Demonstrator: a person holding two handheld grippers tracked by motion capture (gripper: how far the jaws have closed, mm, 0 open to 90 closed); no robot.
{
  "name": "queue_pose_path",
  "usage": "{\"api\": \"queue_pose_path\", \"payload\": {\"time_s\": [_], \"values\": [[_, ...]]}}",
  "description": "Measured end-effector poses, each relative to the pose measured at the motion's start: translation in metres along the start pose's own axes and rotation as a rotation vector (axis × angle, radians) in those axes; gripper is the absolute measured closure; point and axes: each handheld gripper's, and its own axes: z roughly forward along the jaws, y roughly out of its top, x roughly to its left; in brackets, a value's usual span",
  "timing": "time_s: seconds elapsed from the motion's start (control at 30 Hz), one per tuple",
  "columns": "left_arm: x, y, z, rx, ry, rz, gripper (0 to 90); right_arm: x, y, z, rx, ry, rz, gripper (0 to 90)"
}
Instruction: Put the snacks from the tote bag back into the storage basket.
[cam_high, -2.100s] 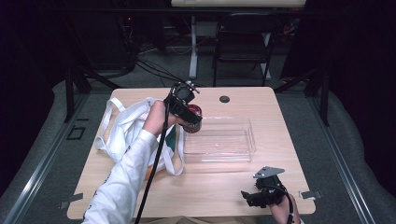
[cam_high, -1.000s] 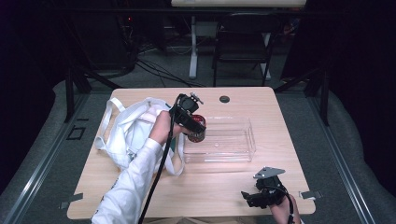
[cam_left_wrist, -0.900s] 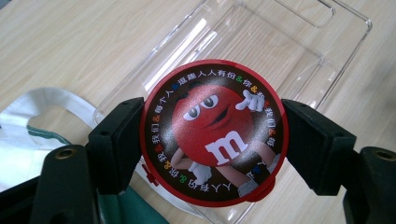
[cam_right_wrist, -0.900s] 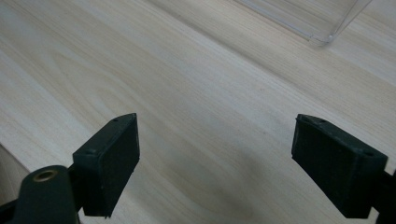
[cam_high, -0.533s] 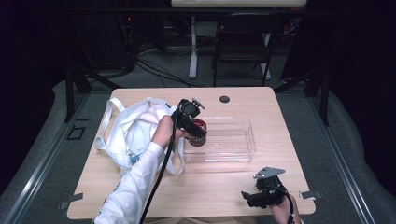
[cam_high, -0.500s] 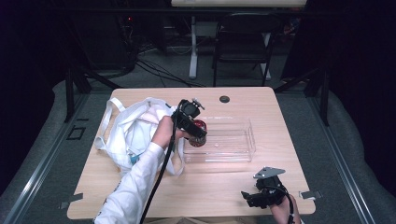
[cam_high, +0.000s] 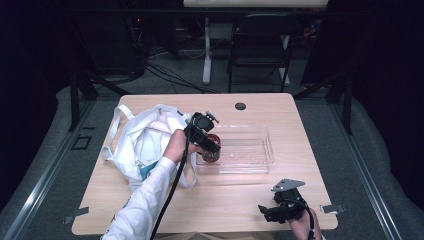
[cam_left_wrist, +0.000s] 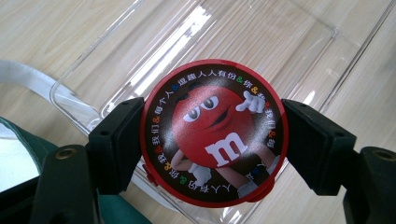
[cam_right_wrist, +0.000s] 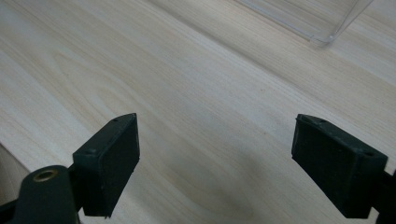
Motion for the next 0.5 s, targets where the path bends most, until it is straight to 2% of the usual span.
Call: {"api": "queue_pose_path", "payload": {"time_s": [0.1, 0.17, 0.2, 0.37, 0.5], "values": [[0.001, -0.003, 0.004, 0.01, -0.002, -0.007, 26.0, 0.0, 0.0, 0.0, 0.001, -0.005, -0.004, 14.7], [0.0, -0.006, 0.007, 0.008, 0.013, -0.025, 26.0, 0.0, 0.0, 0.0, -0.005, 0.002, 0.001, 14.7], [0.0, -0.007, 0.008, 0.017, 0.016, -0.021, 26.0, 0.0, 0.0, 0.0, -0.008, -0.001, 0.0, 14.7], [-0.002, -0.014, 0.019, 0.027, 0.006, -0.051, 26.0, 0.001, 0.0, 0.001, 0.001, 0.002, -0.008, 14.7], [-0.001, -0.016, 0.023, 0.035, 0.011, -0.054, 26.0, 0.001, 0.0, 0.001, 0.003, 0.002, -0.007, 14.7]]}}
